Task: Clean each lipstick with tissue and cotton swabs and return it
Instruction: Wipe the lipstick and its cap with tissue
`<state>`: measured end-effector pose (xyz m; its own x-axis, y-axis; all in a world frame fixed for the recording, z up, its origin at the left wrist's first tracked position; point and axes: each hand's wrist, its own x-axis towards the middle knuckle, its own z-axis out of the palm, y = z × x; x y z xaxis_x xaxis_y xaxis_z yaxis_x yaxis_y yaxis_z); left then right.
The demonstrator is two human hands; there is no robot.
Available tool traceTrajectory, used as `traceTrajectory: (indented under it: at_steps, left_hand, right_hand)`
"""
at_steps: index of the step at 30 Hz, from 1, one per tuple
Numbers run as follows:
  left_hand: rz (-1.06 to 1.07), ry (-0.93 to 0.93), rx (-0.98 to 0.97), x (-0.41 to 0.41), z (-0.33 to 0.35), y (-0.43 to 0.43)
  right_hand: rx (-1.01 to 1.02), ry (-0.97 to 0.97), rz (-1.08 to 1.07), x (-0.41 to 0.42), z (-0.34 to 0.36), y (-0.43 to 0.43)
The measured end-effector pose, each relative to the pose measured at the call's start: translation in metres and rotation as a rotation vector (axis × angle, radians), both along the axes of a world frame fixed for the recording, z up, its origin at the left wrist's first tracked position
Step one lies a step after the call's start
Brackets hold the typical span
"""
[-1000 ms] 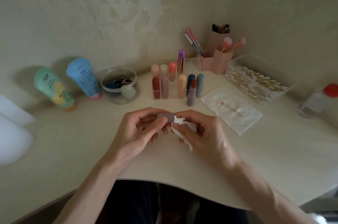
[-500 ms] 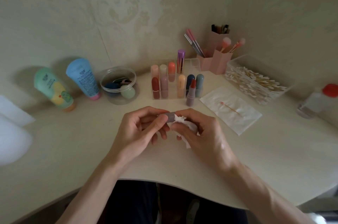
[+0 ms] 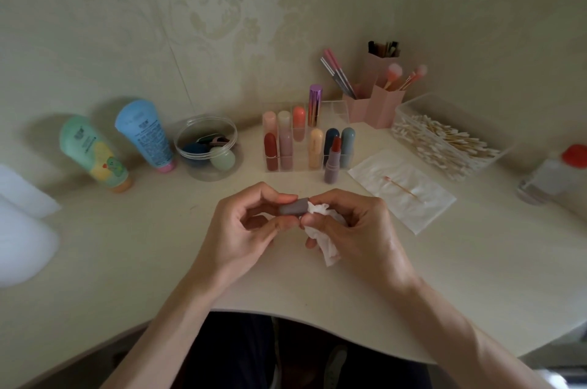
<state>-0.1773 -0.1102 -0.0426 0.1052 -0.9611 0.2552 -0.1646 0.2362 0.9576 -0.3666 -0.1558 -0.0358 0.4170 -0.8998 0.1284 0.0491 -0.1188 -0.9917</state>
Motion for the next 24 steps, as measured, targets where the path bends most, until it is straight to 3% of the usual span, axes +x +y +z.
traceTrajectory:
  at_steps: [6,14,19,24]
  left_hand:
    - [-0.067,0.094,0.083,-0.0002,0.0071,0.0016]
    - [0.097,-0.055,-0.065,-0.0011,0.0018,0.0036]
    - [-0.042,0.107,0.082,-0.004,0.0072,-0.0003]
    - [-0.028,0.038,0.016,-0.0002,0.0013,0.0]
  right_hand:
    - [-0.135,-0.001,-0.042,-0.0009,0.0035,0.0013]
    - [-0.054,0.036,-0.054,0.004,0.0007,0.002]
    - [-0.114,0.025,-0.09,0.0005,0.0021,0.0027]
    - [-0.121,0.079,-0.08,0.0014,-0.0011,0.0029]
